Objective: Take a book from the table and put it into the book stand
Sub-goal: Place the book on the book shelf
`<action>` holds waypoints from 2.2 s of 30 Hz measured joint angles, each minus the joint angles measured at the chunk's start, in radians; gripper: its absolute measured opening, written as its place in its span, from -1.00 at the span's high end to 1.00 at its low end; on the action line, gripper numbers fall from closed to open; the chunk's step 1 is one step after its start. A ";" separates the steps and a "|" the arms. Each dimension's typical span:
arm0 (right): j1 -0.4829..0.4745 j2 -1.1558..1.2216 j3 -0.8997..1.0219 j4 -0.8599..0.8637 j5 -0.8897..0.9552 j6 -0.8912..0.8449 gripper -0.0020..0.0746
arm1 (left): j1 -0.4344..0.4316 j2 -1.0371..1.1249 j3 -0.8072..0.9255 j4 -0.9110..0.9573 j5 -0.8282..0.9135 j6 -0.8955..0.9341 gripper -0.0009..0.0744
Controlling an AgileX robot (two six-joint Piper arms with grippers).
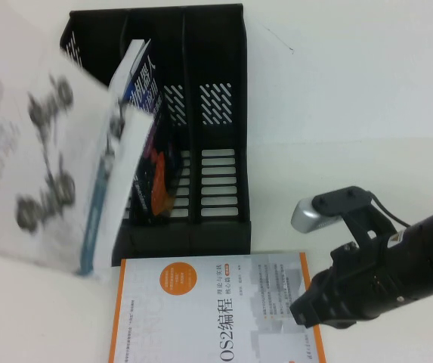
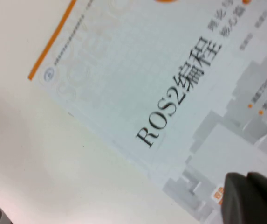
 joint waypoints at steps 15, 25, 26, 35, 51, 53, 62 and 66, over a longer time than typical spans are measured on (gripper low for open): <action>0.000 -0.005 0.046 0.021 0.045 0.000 0.95 | 0.000 0.247 -0.507 0.095 -0.063 -0.204 0.62; 0.000 -0.005 0.046 0.021 0.045 0.000 0.95 | 0.000 0.424 -0.604 -0.001 -0.147 -0.212 0.63; 0.000 -0.005 0.046 0.021 0.045 0.000 0.95 | 0.000 0.440 -0.604 -0.003 -0.147 -0.212 0.63; 0.000 -0.005 0.046 0.021 0.047 0.000 0.95 | 0.000 0.552 -0.604 0.010 -0.134 -0.211 0.63; 0.000 -0.005 0.046 0.023 0.046 0.000 0.95 | -0.109 0.609 -0.604 0.179 -0.113 -0.249 0.63; 0.000 -0.005 0.046 0.023 0.046 0.000 0.95 | -0.165 0.618 -0.604 0.240 -0.144 -0.285 0.63; 0.000 -0.005 0.046 0.023 0.053 0.000 0.95 | -0.353 0.700 -0.604 0.529 -0.217 -0.453 0.63; 0.000 -0.005 0.046 0.023 0.053 -0.009 0.95 | -0.412 0.759 -0.604 0.589 -0.251 -0.506 0.63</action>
